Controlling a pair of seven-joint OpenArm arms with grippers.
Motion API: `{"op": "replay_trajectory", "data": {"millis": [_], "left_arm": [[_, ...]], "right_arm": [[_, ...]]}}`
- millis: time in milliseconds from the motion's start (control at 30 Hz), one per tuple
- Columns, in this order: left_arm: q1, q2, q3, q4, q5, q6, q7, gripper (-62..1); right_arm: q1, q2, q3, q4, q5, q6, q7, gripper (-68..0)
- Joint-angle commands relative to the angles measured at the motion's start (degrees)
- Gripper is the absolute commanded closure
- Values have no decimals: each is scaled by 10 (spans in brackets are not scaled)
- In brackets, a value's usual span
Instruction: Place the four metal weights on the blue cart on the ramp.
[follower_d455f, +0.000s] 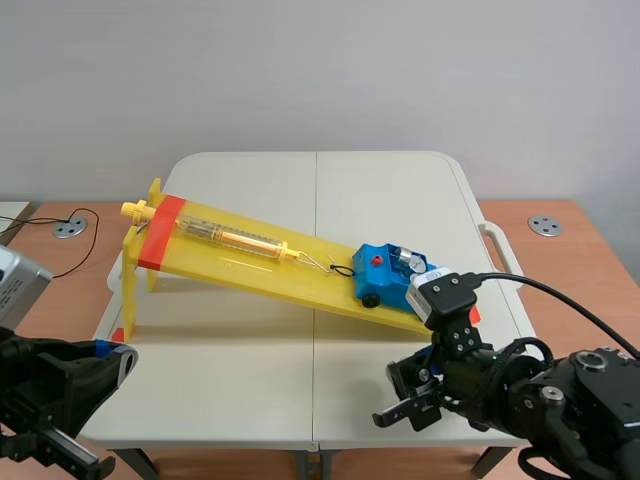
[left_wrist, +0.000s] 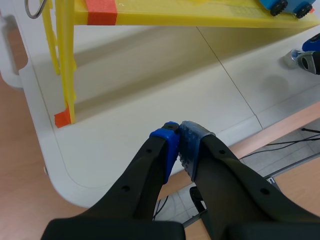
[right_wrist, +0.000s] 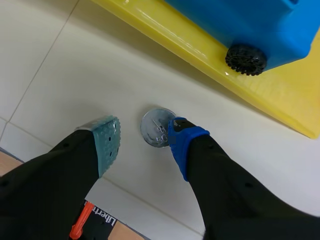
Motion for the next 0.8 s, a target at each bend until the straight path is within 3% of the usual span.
{"op": "replay_trajectory", "data": {"millis": [0, 300, 533, 600, 767], "left_arm": [[-11, 3, -8, 33, -30, -12, -57, -27], [-11, 3, -8, 33, -30, -12, -58, -27], [-11, 3, -8, 33, -30, -12, -58, -27], [-11, 3, -8, 33, -30, -12, -58, -27], [-13, 3, -8, 33, -30, -12, -58, -27]], "right_arm": [[50, 2, -3, 28, 7, -10, 84, -226], [59, 1, -5, 0, 6, -12, 91, -185], [61, 2, -5, -9, 6, -13, 82, -46], [61, 2, -5, -9, 4, -24, 78, -6], [61, 2, -5, -9, 5, -27, 72, -7]]}}
